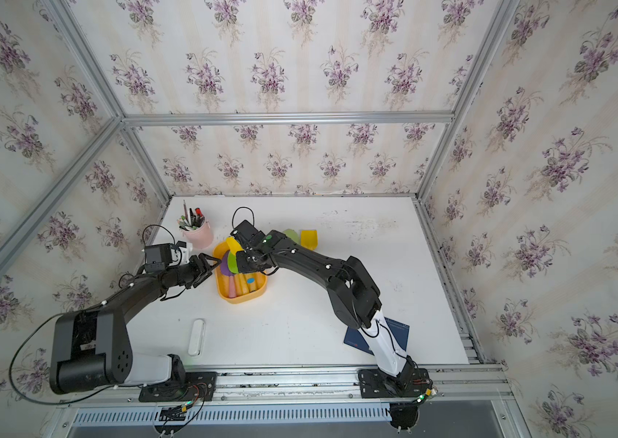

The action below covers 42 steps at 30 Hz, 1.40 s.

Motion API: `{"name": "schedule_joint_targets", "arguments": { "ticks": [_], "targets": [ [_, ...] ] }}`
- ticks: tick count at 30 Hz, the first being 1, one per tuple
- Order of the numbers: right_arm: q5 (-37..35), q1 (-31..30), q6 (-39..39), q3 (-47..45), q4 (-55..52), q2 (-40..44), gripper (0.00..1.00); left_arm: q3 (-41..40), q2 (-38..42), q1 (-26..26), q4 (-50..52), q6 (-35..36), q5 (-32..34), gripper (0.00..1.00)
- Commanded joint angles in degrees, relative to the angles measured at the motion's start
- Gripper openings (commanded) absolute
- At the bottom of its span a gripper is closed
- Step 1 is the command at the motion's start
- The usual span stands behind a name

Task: Take the shovel out of the storage box
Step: Pick up the shovel from the storage box, then adjust the storage box at the center of the board, then place the shovel at the center of the board.

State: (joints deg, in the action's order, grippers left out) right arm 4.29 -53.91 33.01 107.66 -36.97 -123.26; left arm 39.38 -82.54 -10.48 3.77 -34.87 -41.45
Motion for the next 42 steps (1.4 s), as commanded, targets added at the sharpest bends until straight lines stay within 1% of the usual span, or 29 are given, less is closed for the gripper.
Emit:
{"name": "schedule_joint_targets", "arguments": {
  "ticks": [1,5,11,15,18,20,24,26,29,31,33,35,38,40,42],
  "targets": [
    [-0.5,0.94,-1.06,-2.56,2.65,3.11,0.16,3.42,-2.66,1.53,0.68,2.56,4.65,0.68],
    [-0.67,2.33,-1.59,-7.1,4.55,7.22,0.16,5.01,-5.66,1.94,-1.78,2.03,4.21,0.68],
    [-0.35,6.03,-2.18,-14.3,6.69,12.87,0.16,7.59,-10.76,5.31,-4.56,1.6,4.05,0.68],
    [0.19,9.48,-2.52,-20.81,8.34,17.48,0.16,10.8,-13.39,7.43,-3.18,1.74,5.35,0.68],
    [0.53,12.19,-3.01,-25.51,9.2,21.07,0.16,11.92,-14.04,7.84,-3.12,2.23,6.06,0.69],
    [0.82,14.11,-3.38,-28.38,9.87,23.23,0.16,13.54,-14.14,7.77,-0.38,3.29,7.0,0.7],
    [1.68,18.24,-4.65,-32.74,10.35,26.95,0.16,14.61,-10.79,7.84,4.56,4.84,11.18,0.72],
    [1.59,20.05,-5.77,-33.77,9.78,28.2,0.16,14.37,-6.93,7.91,7.37,5.15,13.73,0.73],
    [0.25,22.21,-7.99,-34.14,7.48,28.78,0.16,14.05,0.77,9.95,11.44,5.24,16.88,0.74],
    [-0.46,25.6,-9.62,-34.64,6.22,28.69,0.16,12.61,6.83,12.72,10.09,2.75,15.87,0.77],
    [0.69,27.72,-10.61,-35.61,6.29,28.65,0.16,11.27,9.63,16.14,5.75,-1.97,12.47,0.81],
    [1.59,29.45,-11.58,-36.52,6.97,28.39,0.16,10.2,10.28,20.1,-1.1,-7.18,10.16,0.85],
    [0.99,30.51,-13.57,-36.51,7.0,26.76,0.17,10.41,7.07,26.96,-11.49,-14.01,7.62,0.89],
    [1.59,31.18,-14.28,-36.8,7.57,25.22,0.17,11.35,4.17,31.31,-17.02,-17.16,8.73,0.91],
    [2.02,31.71,-14.64,-36.9,8.16,23.95,0.17,13.69,0.51,34.91,-18.63,-17.72,11.17,0.93]
  ]
}}
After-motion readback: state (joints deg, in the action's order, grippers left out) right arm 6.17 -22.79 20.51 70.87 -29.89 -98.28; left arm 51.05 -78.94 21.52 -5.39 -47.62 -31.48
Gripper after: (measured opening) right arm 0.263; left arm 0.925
